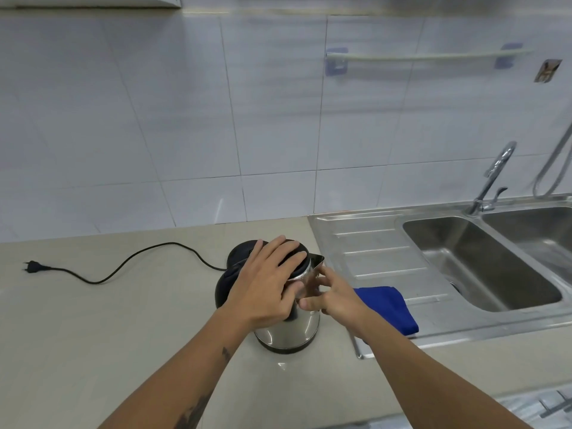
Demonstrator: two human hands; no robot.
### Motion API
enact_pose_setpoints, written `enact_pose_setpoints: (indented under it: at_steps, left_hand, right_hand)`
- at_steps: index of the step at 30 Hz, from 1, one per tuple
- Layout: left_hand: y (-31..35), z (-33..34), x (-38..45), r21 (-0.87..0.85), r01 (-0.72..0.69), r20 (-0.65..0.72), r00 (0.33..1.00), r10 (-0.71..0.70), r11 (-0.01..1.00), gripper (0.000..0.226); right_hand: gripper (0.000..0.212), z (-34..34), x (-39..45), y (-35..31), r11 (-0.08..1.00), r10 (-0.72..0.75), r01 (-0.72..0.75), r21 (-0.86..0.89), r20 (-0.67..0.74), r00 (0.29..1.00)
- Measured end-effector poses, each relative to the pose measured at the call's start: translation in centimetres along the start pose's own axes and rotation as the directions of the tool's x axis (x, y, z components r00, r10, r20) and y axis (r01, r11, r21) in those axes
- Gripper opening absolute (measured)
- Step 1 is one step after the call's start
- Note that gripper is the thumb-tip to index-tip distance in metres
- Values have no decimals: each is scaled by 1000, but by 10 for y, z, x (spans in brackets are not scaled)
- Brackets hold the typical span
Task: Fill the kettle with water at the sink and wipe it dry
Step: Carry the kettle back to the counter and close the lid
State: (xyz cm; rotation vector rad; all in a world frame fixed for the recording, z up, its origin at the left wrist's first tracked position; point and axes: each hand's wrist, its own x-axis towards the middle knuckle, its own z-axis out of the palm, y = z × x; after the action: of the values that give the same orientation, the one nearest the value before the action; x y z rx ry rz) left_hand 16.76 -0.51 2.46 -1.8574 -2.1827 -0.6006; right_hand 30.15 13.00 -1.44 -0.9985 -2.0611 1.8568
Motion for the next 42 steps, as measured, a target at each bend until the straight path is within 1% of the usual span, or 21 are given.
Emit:
enact_pose_setpoints:
  at_steps: [3, 8, 12, 17, 20, 23, 28, 31, 32, 35, 39, 42]
  left_hand:
    - [-2, 0, -1, 23, -19, 2, 1000, 19, 1000, 55]
    - [-3, 3, -3, 52, -14, -28, 999, 16, 999, 54]
    - [-2, 5, -2, 55, 10, -58, 998, -7, 998, 54]
    - [-3, 9, -2, 63, 8, -67, 998, -4, 998, 54]
    - [-4, 10, -2, 58, 11, -71, 997, -7, 998, 53]
    - [-4, 11, -1, 44, 15, -73, 997, -12, 999, 51]
    - [-6, 10, -1, 49, 2, -47, 999, 0, 999, 51]
    - [-9, 7, 1, 83, -28, -39, 999, 32, 996, 49]
    - [-9, 7, 2, 89, -35, -38, 999, 38, 995, 48]
    - [-9, 8, 2, 89, -35, -37, 999, 38, 995, 48]
    - [-8, 10, 1, 71, -17, -55, 998, 21, 997, 47]
    - [-6, 11, 3, 76, 1, -73, 997, 4, 997, 46]
  right_hand:
    - [80, 1, 1, 1, 1000, -21, 21, 19, 1, 1000]
    - [85, 3, 1, 6, 997, -63, 64, 48, -12, 998]
    - [68, 11, -6, 16, 983, -163, 166, 75, -47, 985]
    - [76, 25, -11, 34, 973, -215, 225, 43, -161, 963]
    - [74, 28, -14, 35, 972, -234, 233, -28, -188, 954]
    - [71, 29, -15, 38, 972, -236, 230, -54, -201, 951]
    - [71, 25, -15, 35, 973, -228, 221, -57, -186, 956]
    - [60, 23, -14, 34, 974, -224, 218, -55, -175, 959]
    - [59, 23, -14, 34, 975, -222, 216, -55, -172, 960]
    - [72, 23, -14, 34, 981, -191, 188, -35, -172, 966]
    - [65, 21, -15, 28, 980, -193, 185, -71, -147, 970]
    - [67, 16, -13, 20, 984, -169, 163, -77, -79, 982]
